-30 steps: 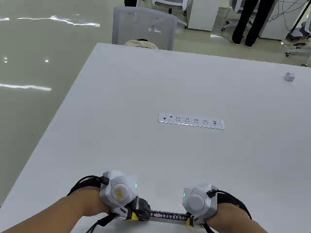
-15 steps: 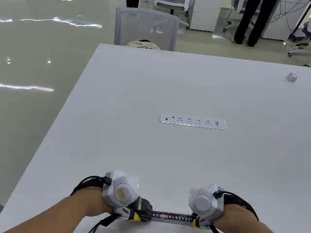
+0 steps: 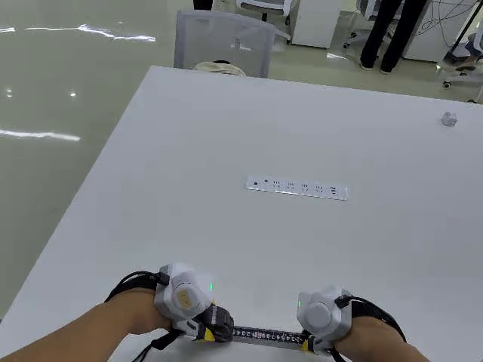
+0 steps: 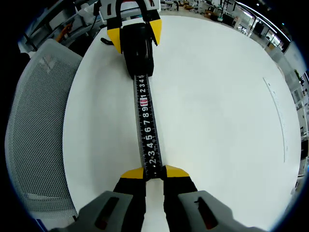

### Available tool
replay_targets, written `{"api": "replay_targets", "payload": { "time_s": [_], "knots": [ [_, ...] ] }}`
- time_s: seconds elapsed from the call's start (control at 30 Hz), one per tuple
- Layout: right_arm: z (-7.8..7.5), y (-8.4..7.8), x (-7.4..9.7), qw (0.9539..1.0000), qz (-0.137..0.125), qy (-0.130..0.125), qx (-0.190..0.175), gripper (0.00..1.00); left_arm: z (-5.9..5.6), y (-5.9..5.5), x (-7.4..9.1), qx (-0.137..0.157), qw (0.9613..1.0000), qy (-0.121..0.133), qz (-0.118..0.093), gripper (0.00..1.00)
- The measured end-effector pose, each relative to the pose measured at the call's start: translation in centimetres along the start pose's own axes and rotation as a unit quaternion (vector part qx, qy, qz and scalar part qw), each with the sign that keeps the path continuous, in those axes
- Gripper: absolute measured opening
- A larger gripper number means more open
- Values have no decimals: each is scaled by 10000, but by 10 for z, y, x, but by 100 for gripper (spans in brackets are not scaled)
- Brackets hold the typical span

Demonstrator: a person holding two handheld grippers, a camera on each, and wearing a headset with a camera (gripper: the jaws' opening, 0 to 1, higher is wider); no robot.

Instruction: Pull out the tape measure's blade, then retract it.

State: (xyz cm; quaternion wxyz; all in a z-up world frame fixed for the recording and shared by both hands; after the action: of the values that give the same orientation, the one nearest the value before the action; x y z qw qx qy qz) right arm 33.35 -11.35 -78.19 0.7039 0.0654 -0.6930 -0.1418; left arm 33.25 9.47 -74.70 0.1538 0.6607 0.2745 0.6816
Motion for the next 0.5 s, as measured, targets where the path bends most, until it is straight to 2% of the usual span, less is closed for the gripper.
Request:
{"api": "replay_targets", "payload": {
  "time_s": [0.5],
  "knots": [
    [-2, -6, 1, 10000, -27, 9, -19, 11, -1, 0, -1, 5, 10000, 59, -24, 32]
  ]
}}
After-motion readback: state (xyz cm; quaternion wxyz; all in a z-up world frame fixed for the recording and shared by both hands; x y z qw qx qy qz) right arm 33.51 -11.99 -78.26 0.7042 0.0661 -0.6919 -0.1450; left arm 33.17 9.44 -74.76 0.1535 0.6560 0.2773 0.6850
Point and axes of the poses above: the centre of the closed fingertips' face, and the gripper's own axes: x roughly backward along the fingers, z roughly to its left, y roughly out of its top, the point moved 5 cm from there along x, roughly backward along the fingers, and after that the axes turned 1 degree about x, right-handed, at the moved point
